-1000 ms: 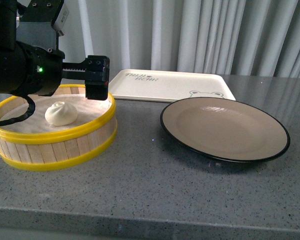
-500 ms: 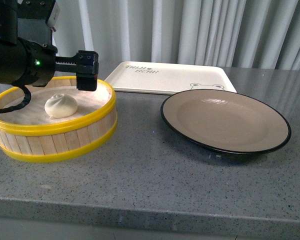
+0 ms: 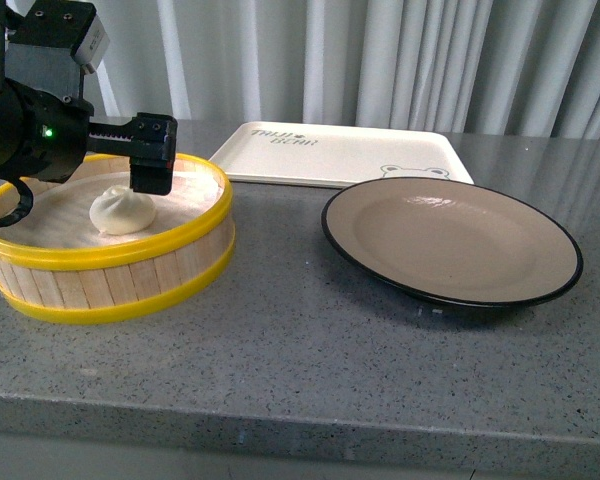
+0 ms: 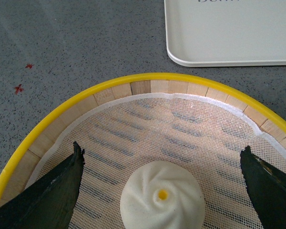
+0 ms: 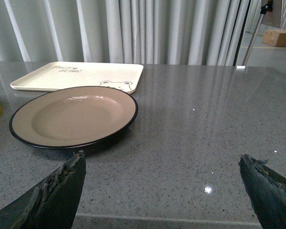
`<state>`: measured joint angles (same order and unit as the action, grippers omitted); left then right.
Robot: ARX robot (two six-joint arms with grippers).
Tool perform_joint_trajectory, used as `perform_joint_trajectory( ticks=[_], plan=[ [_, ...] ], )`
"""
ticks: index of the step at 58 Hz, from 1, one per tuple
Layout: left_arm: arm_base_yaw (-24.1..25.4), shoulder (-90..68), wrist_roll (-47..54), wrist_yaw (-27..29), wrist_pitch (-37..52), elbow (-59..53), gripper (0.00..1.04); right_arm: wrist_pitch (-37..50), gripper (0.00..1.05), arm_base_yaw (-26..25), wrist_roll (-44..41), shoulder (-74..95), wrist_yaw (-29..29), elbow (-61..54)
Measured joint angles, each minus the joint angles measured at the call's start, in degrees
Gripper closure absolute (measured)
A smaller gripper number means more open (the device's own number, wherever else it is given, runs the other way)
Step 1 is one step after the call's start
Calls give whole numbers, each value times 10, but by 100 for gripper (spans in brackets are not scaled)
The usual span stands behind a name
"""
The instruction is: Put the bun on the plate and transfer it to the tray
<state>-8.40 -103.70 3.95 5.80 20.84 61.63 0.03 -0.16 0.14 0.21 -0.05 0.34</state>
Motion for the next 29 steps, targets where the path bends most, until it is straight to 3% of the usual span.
perform_joint_trajectory(
  ticks=[29],
  plan=[
    [-3,2,24,21,-42,-2,7,0,8,0,0,0,0,0]
  ],
)
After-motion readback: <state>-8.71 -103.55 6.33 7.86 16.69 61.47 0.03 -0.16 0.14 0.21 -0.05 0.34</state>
